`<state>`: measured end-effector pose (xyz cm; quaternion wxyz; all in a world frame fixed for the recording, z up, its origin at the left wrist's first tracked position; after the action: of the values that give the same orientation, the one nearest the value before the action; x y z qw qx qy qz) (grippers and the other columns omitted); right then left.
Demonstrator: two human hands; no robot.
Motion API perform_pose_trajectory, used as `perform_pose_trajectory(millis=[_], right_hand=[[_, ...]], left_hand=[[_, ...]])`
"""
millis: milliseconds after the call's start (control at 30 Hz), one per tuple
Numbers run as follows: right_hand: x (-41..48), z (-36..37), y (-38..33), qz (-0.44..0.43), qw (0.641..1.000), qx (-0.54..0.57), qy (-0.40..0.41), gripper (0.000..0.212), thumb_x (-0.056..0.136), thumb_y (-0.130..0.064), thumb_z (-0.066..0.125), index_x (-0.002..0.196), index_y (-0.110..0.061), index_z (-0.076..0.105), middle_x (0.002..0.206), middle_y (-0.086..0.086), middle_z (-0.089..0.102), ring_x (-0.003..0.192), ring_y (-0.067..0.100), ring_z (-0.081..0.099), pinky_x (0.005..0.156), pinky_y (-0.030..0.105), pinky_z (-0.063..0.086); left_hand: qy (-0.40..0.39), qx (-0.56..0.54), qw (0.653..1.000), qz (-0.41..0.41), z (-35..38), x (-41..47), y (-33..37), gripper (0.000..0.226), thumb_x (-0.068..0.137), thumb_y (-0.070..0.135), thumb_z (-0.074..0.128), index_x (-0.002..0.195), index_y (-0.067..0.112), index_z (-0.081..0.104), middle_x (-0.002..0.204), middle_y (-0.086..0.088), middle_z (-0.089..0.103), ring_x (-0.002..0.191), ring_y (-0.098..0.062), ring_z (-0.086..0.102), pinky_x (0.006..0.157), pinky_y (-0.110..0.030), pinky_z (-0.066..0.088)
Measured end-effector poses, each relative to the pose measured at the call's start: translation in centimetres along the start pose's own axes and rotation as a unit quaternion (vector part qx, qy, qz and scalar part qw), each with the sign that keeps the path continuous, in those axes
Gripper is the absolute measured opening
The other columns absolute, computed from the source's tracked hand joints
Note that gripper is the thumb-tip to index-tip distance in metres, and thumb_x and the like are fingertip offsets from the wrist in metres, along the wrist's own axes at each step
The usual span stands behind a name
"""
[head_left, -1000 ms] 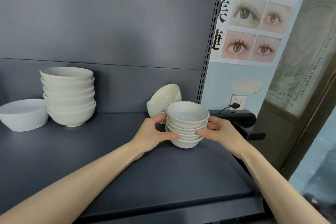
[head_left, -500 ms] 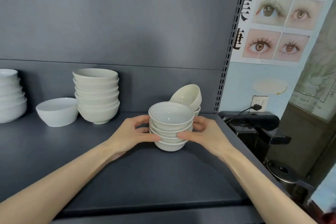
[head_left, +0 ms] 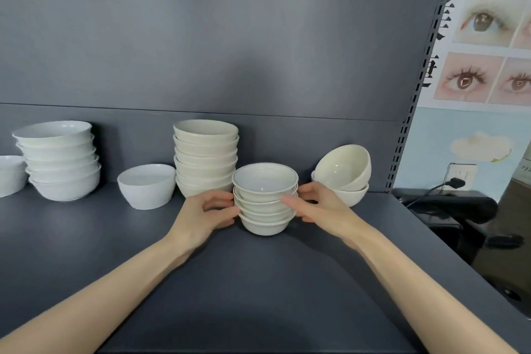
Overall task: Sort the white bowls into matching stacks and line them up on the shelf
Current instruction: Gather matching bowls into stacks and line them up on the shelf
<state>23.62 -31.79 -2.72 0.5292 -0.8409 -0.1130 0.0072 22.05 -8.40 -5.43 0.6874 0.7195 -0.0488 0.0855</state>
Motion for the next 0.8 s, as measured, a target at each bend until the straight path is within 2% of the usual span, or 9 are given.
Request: perform_pose_trajectory(millis=[33,100,167,233,300,500,600,667,800], right_hand=[[0.3,0.0,0.1,0.008,1.000,0.000,-0.006,0.087,0.066,-0.065,0.069,0.134,-0.018,0.043,0.130,-0.008,0.055,0.117,0.013,0.056,0.102,0.039,0.047],[0.9,0.1,0.0,0.007,0.998,0.051,-0.034,0.095,0.070,-0.064,0.067,0.147,-0.022,0.029,0.142,-0.008,0.047,0.126,0.013,0.050,0.101,0.037,0.048],[1.2,0.3,-0.2,-0.002,0.992,0.111,-0.062,0.086,0.075,-0.055,0.067,0.148,-0.028,0.028,0.141,-0.008,0.049,0.126,0.012,0.052,0.096,0.035,0.052],[1.6,0.5,-0.2,-0.017,0.990,0.122,-0.073,0.071,0.079,-0.051,0.068,0.142,-0.035,0.037,0.135,-0.008,0.056,0.124,0.011,0.054,0.093,0.036,0.054],[1.9,0.5,0.0,-0.028,0.990,0.119,-0.071,0.065,0.078,-0.053,0.069,0.137,-0.040,0.044,0.132,-0.009,0.058,0.124,0.012,0.054,0.092,0.038,0.055],[2.9,0.4,0.4,-0.027,0.991,0.127,-0.042,0.050,0.085,-0.043,0.065,0.132,-0.033,0.050,0.127,-0.008,0.061,0.120,0.015,0.057,0.092,0.038,0.055],[3.4,0.1,0.4,-0.020,0.992,0.123,-0.028,0.047,0.086,-0.041,0.064,0.130,-0.031,0.051,0.125,-0.006,0.061,0.118,0.016,0.058,0.090,0.036,0.056],[3.7,-0.2,0.5,-0.015,0.992,0.122,-0.014,0.046,0.086,-0.041,0.065,0.128,-0.028,0.052,0.125,-0.004,0.061,0.117,0.017,0.059,0.087,0.035,0.057],[4.2,-0.3,0.4,-0.007,0.994,0.110,0.026,0.044,0.085,-0.039,0.067,0.122,-0.022,0.051,0.125,-0.001,0.058,0.112,0.020,0.061,0.084,0.034,0.058]], left_hand=[[-0.006,0.007,1.000,0.003,0.1,-0.2,0.0,0.027,0.082,0.004,0.071,0.109,0.006,0.066,0.105,-0.014,0.071,0.097,-0.022,0.069,0.079,-0.024,0.058],[-0.037,0.026,0.999,0.010,0.6,-0.7,0.1,0.035,0.082,0.007,0.072,0.116,0.012,0.064,0.111,-0.004,0.070,0.101,-0.013,0.068,0.083,-0.021,0.055],[-0.073,0.024,0.997,0.008,1.0,-1.0,-0.1,0.049,0.078,0.010,0.078,0.123,0.017,0.060,0.119,0.005,0.067,0.107,-0.005,0.065,0.089,-0.020,0.052],[-0.100,0.030,0.994,0.011,1.6,-1.0,-0.1,0.062,0.072,0.018,0.083,0.127,0.024,0.056,0.125,0.015,0.064,0.115,0.000,0.058,0.098,-0.021,0.046],[-0.119,0.032,0.992,0.026,2.4,-0.6,0.0,0.062,0.072,0.020,0.082,0.128,0.029,0.055,0.126,0.019,0.061,0.118,0.003,0.055,0.101,-0.021,0.041],[-0.109,0.029,0.993,0.046,4.0,1.4,0.1,0.057,0.083,0.018,0.074,0.134,0.027,0.049,0.129,0.017,0.059,0.120,0.002,0.054,0.106,-0.025,0.040],[-0.089,0.043,0.993,0.058,4.3,2.3,-0.2,0.058,0.081,0.024,0.074,0.133,0.023,0.050,0.129,0.014,0.061,0.120,0.000,0.054,0.110,-0.030,0.038],[-0.072,0.051,0.994,0.063,4.5,2.8,-0.5,0.057,0.078,0.027,0.074,0.130,0.021,0.053,0.125,0.012,0.063,0.118,0.000,0.056,0.109,-0.032,0.040],[-0.051,0.058,0.995,0.069,4.8,3.5,-0.8,0.046,0.085,0.019,0.070,0.128,0.023,0.056,0.117,0.009,0.068,0.110,-0.003,0.060,0.102,-0.034,0.047]])
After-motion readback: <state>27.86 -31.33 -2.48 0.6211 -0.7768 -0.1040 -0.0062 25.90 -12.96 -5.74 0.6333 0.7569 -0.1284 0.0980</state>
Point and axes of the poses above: each hand's wrist, its own x-axis towards the middle knuckle, its own z-axis out of the palm, y = z × x, the point moved 4 cm from there along x, towards the middle knuckle
